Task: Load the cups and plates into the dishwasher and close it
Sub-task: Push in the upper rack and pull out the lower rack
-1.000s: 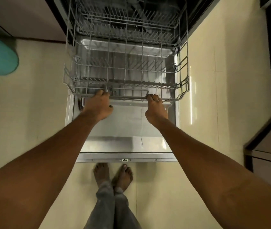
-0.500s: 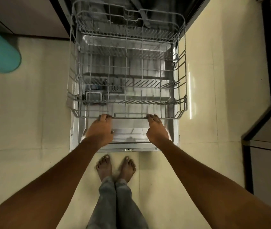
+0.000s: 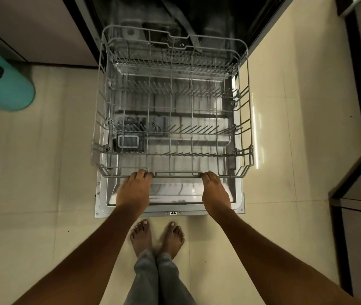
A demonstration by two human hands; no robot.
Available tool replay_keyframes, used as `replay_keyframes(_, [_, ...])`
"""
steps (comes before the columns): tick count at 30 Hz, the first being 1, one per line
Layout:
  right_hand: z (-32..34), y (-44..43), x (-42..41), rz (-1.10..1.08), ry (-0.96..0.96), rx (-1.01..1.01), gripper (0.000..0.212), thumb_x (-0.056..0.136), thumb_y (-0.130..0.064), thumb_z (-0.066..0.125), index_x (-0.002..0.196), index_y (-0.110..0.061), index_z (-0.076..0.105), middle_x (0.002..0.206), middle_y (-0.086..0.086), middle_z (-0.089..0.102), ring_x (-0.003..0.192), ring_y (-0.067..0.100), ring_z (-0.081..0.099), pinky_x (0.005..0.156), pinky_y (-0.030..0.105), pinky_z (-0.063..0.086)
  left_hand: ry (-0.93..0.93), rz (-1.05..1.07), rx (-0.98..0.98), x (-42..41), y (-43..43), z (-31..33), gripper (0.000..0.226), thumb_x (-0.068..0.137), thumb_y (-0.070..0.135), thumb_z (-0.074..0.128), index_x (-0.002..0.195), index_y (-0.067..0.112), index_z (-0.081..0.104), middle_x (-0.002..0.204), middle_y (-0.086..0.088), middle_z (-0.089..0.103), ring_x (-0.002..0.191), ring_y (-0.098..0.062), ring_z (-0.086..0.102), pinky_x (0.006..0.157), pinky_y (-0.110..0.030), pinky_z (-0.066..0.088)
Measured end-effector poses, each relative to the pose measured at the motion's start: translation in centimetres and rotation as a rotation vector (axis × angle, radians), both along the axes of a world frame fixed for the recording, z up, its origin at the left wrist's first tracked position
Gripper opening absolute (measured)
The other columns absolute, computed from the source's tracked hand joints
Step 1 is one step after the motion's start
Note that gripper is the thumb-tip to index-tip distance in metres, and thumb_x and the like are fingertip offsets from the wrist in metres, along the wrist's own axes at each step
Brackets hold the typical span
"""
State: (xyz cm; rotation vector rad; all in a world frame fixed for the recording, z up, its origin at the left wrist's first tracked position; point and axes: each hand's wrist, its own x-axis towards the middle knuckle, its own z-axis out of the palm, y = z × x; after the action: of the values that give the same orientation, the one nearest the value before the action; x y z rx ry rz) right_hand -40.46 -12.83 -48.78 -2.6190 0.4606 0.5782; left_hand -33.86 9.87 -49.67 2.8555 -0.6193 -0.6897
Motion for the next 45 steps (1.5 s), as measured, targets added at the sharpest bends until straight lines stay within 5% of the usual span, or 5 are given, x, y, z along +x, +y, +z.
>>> replay_keyframes(16, [0.5, -1.6, 7.1, -0.02, -0.072, -0.111, 0.045, 0.082, 0.016, 0.051, 0.114, -0.011, 0.067, 0.107, 0.008, 0.066, 0.097, 0.025, 0.062, 0.073, 0.037, 0.056, -0.014, -0.134, 0.147, 8.2, -1.7, -0.1, 0.035, 0.093, 0.005, 0.051, 0.124, 0.022, 0.057, 0.12, -0.002, 0.06, 0.102, -0.022, 0.063, 0.083, -0.036, 0.052])
replay_keyframes(25, [1.8, -2.0, 8.1, -0.047, -0.03, -0.039, 0.044, 0.082, 0.013, 0.046, 0.117, -0.007, 0.064, 0.114, 0.011, 0.064, 0.102, 0.03, 0.062, 0.081, 0.032, 0.052, -0.038, -0.07, 0.064, 7.5, -1.2, 0.6, 0.04, 0.088, 0.023, 0.056, 0.128, 0.022, 0.051, 0.127, -0.001, 0.057, 0.115, -0.022, 0.055, 0.099, -0.041, 0.043])
replay_keyframes(33, [9.6, -0.6, 8.1, -0.082, -0.138, 0.002, 0.025, 0.099, -0.019, 0.042, 0.107, -0.006, 0.062, 0.099, 0.011, 0.064, 0.085, 0.026, 0.063, 0.068, 0.031, 0.05, -0.152, -0.108, -0.068, 6.8, -0.2, 9.1, 0.037, 0.088, 0.022, 0.055, 0.124, 0.015, 0.055, 0.124, -0.005, 0.06, 0.117, -0.021, 0.052, 0.106, -0.037, 0.034])
replay_keyframes(38, [17.7, 1.6, 9.0, -0.106, -0.228, 0.06, 0.027, 0.101, -0.025, 0.041, 0.102, -0.009, 0.062, 0.089, 0.001, 0.055, 0.077, 0.018, 0.056, 0.066, 0.024, 0.036, -0.181, -0.012, -0.094, 6.6, 0.8, 16.9, 0.049, 0.094, 0.031, 0.048, 0.139, 0.011, 0.044, 0.146, -0.007, 0.045, 0.14, -0.023, 0.032, 0.118, -0.037, 0.016])
replay_keyframes(45, [28.7, 6.4, 12.6, -0.104, -0.36, 0.206, 0.031, 0.102, -0.031, 0.036, 0.093, -0.013, 0.059, 0.087, -0.001, 0.055, 0.079, 0.015, 0.051, 0.069, 0.028, 0.037, -0.212, 0.178, -0.165, 8.5, 3.3, 28.5, 0.049, 0.088, 0.03, 0.056, 0.134, 0.014, 0.049, 0.139, -0.007, 0.051, 0.134, -0.022, 0.039, 0.114, -0.035, 0.022])
